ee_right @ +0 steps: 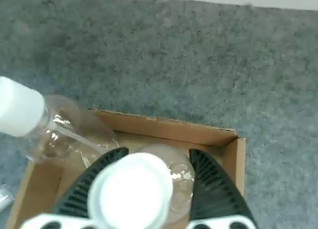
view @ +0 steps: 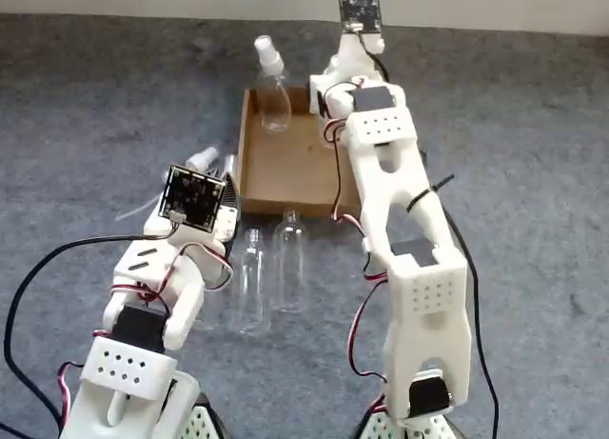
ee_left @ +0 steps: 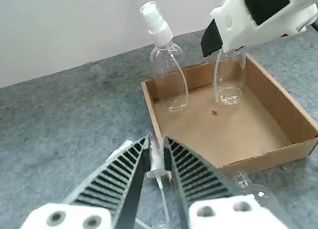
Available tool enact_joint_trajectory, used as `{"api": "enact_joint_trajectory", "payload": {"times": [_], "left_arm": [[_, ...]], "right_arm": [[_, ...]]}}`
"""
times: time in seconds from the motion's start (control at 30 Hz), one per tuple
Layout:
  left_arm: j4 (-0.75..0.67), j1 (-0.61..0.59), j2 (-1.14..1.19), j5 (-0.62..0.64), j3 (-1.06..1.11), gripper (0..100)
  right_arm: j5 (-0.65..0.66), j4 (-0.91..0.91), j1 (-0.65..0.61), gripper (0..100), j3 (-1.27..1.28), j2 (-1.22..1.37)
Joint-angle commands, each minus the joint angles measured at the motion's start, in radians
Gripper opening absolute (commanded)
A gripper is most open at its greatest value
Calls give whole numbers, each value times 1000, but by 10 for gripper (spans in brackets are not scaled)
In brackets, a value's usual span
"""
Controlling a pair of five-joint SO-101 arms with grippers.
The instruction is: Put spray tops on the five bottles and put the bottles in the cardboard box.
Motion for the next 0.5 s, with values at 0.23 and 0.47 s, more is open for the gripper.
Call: {"api": "enact_joint_trajectory", "payload": {"times": [0.23, 0.47], "left_arm": [[-17, -5, -5, 0, -10, 6], [-17, -5, -5, 0, -10, 6]], "right_arm": [[5, -21, 5, 125, -68, -5], [5, -21, 4, 220, -70, -12]]}}
